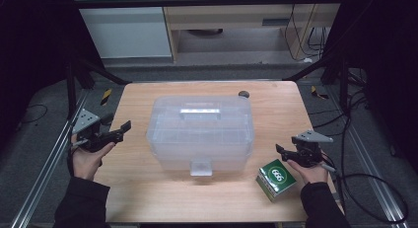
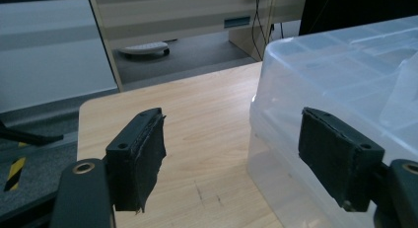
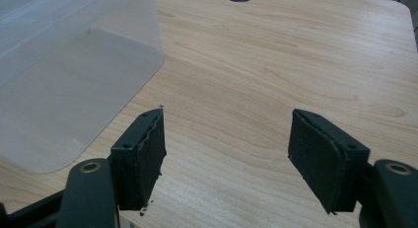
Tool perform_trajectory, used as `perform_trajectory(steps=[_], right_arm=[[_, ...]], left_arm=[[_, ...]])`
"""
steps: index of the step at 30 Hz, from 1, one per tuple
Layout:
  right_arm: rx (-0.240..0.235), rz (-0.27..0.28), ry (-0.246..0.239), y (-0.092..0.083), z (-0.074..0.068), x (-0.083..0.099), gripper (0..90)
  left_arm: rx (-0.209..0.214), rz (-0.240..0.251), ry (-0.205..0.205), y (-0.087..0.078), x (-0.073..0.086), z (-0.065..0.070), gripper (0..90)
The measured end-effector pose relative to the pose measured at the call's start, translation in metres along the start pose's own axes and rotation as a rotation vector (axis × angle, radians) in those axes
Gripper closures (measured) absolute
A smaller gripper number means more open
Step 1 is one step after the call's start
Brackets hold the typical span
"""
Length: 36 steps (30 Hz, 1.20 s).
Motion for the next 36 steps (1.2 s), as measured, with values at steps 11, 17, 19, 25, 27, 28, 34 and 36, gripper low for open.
perform_trajectory(steps=[11, 17, 19, 25, 27, 28, 34, 36], right_arm=[[0.003, 0.001, 0.016, -0.002, 0.002, -0.001, 30.0], [0.001, -0.006, 0.012, 0.0, 0.002, 0.0, 29.5], [-0.002, -0.008, 0.012, 0.0, 0.002, 0.001, 29.3], [0.001, -0.009, 0.009, 0.001, 0.003, 0.001, 28.2], [0.004, -0.012, 0.01, 0.001, 0.003, 0.002, 27.6], [0.004, -0.014, 0.01, 0.001, 0.003, 0.002, 27.4], [0.006, -0.016, 0.016, 0.002, 0.002, 0.002, 28.8], [0.012, -0.016, 0.017, 0.002, 0.002, 0.002, 29.3]], left_arm=[[0.02, 0.044, 0.06, -0.001, -0.031, 0.013, 24.4], [0.01, 0.06, 0.087, 0.002, -0.042, 0.024, 24.4], [0.003, 0.062, 0.106, 0.006, -0.048, 0.032, 24.5], [-0.006, 0.051, 0.189, 0.013, -0.061, 0.044, 25.0], [-0.008, 0.031, 0.196, 0.014, -0.064, 0.049, 25.8], [-0.007, 0.028, 0.205, 0.015, -0.066, 0.052, 26.0], [-0.001, 0.012, 0.244, 0.019, -0.076, 0.063, 28.5], [-0.001, 0.01, 0.247, 0.02, -0.079, 0.066, 28.9]])
Point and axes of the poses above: each handheld gripper's, and its own axes: y roughly forward along the jaws, x roughly out of its underside, z roughly to its right, the point moved 1 cm from there along y, roughly forward along the jaws, and after that the axes turned 6 degrees about -y, right-handed, at the moved point
